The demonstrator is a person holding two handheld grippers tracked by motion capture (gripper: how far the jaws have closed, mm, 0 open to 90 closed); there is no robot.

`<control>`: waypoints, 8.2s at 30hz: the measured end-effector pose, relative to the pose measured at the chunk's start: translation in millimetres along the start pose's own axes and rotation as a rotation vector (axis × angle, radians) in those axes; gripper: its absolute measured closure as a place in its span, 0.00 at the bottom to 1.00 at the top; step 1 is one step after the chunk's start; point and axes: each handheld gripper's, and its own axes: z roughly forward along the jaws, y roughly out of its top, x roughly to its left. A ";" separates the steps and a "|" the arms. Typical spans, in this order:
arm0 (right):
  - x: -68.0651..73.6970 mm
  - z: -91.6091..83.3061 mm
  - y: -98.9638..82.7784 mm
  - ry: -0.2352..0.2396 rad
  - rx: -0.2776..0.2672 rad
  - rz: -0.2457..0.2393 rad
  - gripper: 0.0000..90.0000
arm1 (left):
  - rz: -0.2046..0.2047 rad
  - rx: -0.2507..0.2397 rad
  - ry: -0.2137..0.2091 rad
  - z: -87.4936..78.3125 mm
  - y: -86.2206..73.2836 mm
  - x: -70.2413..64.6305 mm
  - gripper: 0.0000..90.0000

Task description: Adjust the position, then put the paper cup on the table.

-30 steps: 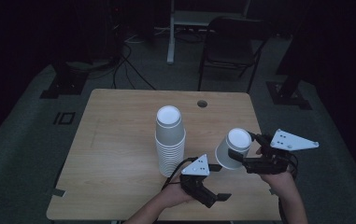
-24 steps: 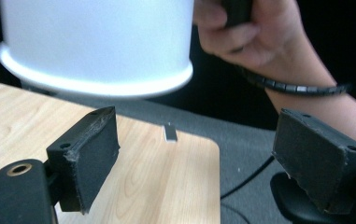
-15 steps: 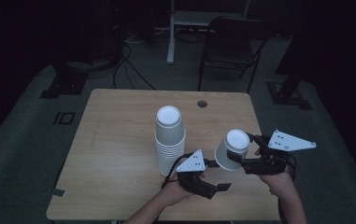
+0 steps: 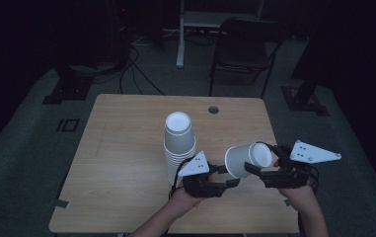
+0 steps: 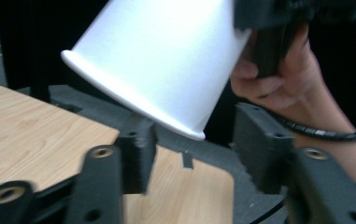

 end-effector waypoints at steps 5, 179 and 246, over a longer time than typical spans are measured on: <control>0.7 5.1 -3.1 0.015 0.040 -0.007 0.23 | -0.055 -0.072 -0.043 -13.6 6.2 8.8 0.80; -115.3 160.3 -113.0 -0.406 0.091 0.202 0.20 | -0.222 0.269 0.798 -227.8 -141.4 108.8 0.00; -107.4 148.8 -158.0 -0.306 0.243 0.209 0.11 | -0.257 0.512 0.946 -208.5 -148.3 118.0 0.00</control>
